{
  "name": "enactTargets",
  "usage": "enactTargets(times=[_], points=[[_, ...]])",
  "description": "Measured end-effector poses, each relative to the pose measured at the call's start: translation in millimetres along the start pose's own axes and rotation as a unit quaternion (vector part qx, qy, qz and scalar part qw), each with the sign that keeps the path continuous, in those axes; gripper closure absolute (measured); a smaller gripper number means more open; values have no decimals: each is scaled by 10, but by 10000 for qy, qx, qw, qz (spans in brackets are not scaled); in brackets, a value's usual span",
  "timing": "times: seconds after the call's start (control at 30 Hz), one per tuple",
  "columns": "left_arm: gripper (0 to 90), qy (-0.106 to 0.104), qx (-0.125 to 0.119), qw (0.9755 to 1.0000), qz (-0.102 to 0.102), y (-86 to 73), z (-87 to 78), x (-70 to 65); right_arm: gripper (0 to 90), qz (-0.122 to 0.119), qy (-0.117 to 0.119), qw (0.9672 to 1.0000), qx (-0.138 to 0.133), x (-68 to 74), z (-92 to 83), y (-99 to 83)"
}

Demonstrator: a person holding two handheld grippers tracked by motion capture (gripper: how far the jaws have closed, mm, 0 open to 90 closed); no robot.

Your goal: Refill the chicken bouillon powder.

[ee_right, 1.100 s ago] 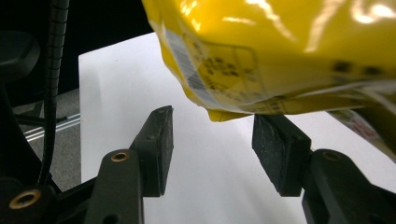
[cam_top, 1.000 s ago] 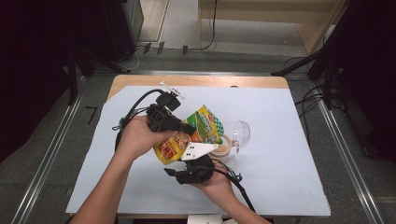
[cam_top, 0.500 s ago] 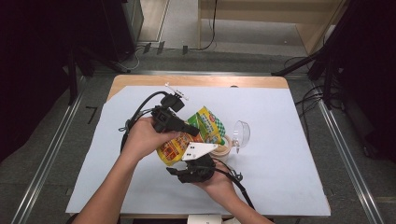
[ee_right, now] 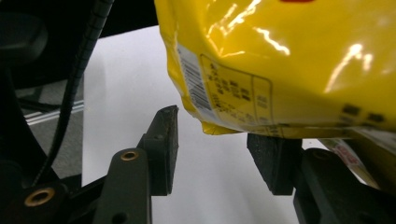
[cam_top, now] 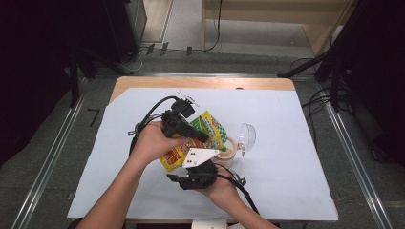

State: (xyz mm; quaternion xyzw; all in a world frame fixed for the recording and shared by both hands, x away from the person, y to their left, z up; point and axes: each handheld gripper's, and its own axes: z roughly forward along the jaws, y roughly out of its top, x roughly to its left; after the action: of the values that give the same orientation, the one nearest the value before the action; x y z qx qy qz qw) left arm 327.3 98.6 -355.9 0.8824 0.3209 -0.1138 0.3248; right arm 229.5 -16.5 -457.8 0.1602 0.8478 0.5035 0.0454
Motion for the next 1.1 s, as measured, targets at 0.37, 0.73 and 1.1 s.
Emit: enactTargets(times=[0.37, 0.73, 1.1], points=[[890, -41, 10, 9999, 98, -38, -128, 36, 504, 85, 20, 10000, 19, -3, 26, -34], [891, -205, -83, 9995, 209, -88, -256, 62, 476, 179, -37, 9998, -48, -18, 16, -46], [891, -272, -204, 9984, 449, -124, -367, 48, 461, 300, -121, 9993, -165, -44, -16, -56]])
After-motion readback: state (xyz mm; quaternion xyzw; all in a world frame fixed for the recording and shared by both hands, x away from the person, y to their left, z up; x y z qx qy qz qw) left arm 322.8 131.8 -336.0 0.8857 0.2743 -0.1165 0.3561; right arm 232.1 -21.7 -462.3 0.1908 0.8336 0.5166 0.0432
